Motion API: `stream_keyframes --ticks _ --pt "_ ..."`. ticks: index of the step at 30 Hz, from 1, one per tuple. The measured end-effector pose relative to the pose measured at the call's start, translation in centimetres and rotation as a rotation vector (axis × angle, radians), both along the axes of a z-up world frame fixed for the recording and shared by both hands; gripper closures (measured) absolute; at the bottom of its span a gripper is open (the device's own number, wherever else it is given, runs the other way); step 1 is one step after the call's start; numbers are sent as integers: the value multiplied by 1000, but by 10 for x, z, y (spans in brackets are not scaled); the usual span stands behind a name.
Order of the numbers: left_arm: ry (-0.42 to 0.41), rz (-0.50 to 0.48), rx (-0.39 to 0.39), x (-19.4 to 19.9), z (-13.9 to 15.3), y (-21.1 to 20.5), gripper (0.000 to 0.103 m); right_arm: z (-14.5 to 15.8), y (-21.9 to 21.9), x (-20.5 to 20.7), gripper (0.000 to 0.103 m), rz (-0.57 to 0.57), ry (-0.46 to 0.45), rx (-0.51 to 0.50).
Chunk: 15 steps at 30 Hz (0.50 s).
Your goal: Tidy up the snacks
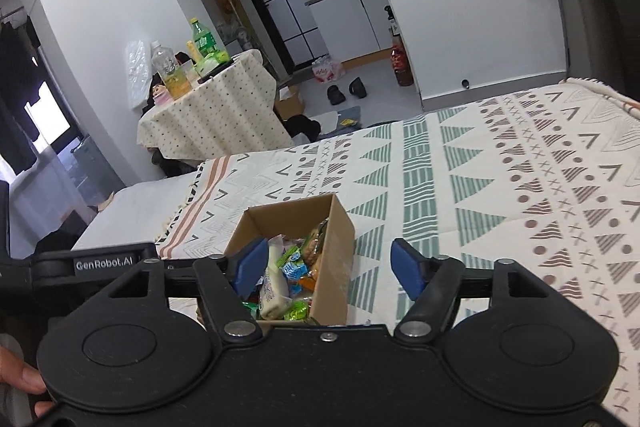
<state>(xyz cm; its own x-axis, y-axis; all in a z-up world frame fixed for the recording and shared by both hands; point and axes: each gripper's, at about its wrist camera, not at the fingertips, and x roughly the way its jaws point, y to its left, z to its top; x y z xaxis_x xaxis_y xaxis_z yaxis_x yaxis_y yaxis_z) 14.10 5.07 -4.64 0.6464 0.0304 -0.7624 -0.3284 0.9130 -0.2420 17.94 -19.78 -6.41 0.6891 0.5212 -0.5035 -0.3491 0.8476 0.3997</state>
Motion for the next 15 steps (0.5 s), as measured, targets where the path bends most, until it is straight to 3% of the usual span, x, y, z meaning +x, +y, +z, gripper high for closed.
stream_keyframes --ticks 11,15 --pt "-4 -73 34 -28 18 -22 0 15 -26 -33 20 -37 -11 -9" --pt "-5 -100 36 -39 23 -26 0 20 -33 -45 8 -61 -12 -5"
